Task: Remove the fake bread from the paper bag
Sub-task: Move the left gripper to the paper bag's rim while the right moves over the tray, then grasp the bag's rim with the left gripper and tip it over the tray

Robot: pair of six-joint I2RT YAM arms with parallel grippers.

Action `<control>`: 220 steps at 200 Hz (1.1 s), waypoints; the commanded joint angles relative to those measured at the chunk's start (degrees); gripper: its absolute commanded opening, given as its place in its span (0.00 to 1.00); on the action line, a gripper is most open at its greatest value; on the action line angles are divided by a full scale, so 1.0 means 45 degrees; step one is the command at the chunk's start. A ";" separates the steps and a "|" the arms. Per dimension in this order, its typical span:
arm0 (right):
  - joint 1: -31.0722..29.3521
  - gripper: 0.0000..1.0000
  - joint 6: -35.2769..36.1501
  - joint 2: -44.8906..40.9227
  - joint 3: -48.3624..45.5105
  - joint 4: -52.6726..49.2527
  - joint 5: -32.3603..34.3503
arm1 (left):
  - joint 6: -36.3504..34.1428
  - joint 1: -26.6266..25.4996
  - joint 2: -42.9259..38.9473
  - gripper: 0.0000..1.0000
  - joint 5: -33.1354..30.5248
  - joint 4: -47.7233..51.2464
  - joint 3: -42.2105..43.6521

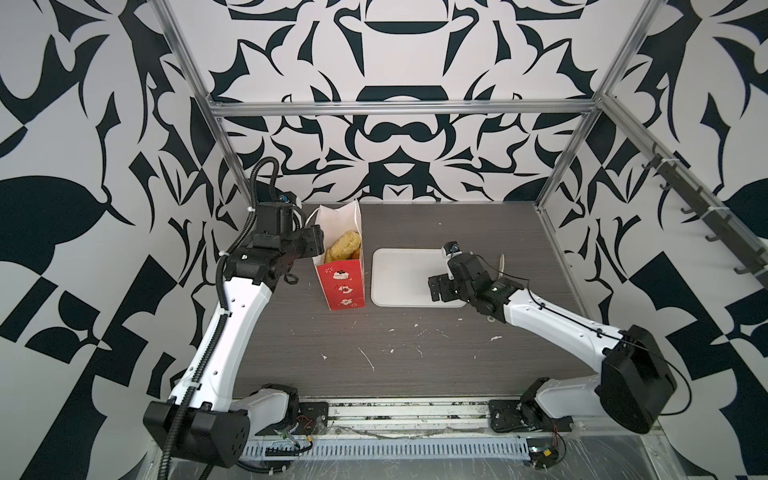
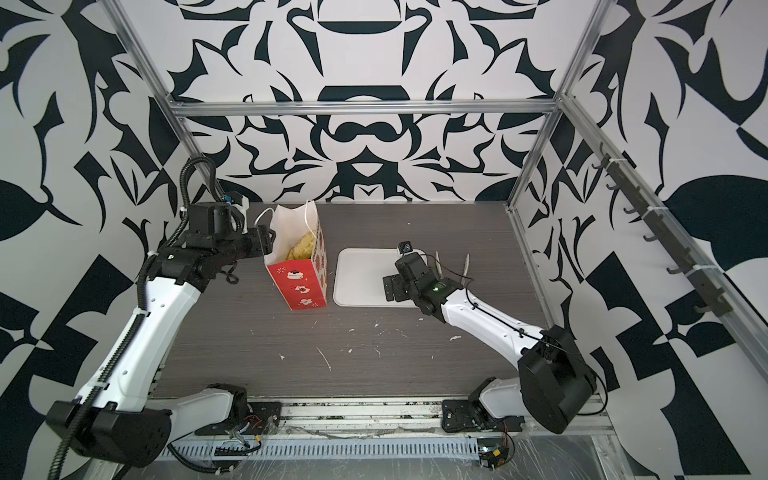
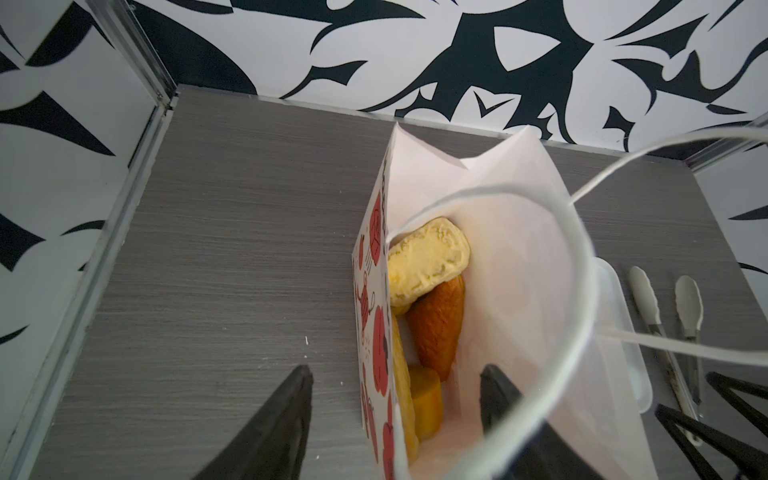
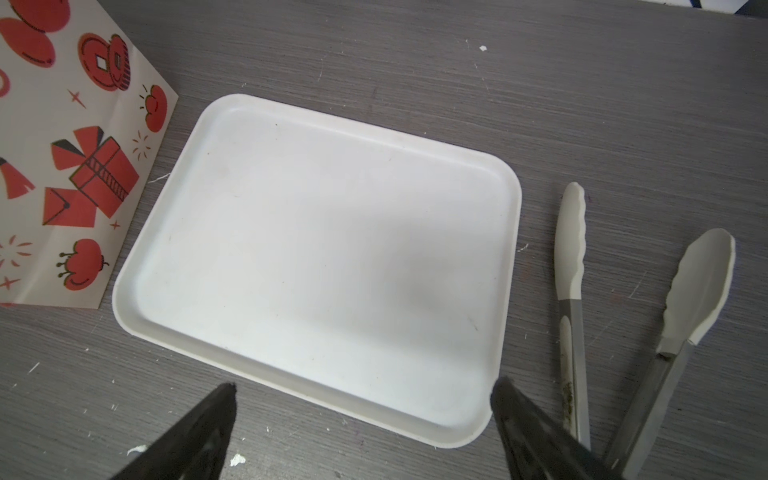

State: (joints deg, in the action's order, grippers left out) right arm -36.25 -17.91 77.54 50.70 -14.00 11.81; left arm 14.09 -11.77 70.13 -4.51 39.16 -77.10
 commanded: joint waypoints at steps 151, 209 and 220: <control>-0.0049 0.98 -0.0492 0.0522 -0.0446 0.0201 0.0154 | 0.0005 -0.0392 0.2326 0.22 -0.1555 -0.0621 -0.0718; -0.0035 0.97 -0.0571 0.0718 -0.0398 0.0220 0.0215 | -0.0398 -0.0392 0.2645 0.00 -0.1621 -0.0486 -0.1251; -0.0031 0.97 -0.0551 0.0718 -0.0377 0.0220 0.0281 | -0.0513 -0.0392 0.2789 0.00 -0.1687 -0.0459 -0.1537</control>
State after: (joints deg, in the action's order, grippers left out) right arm -36.25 -19.62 81.12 48.62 -13.91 11.79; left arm 13.02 -13.41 81.43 -11.46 36.36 -80.51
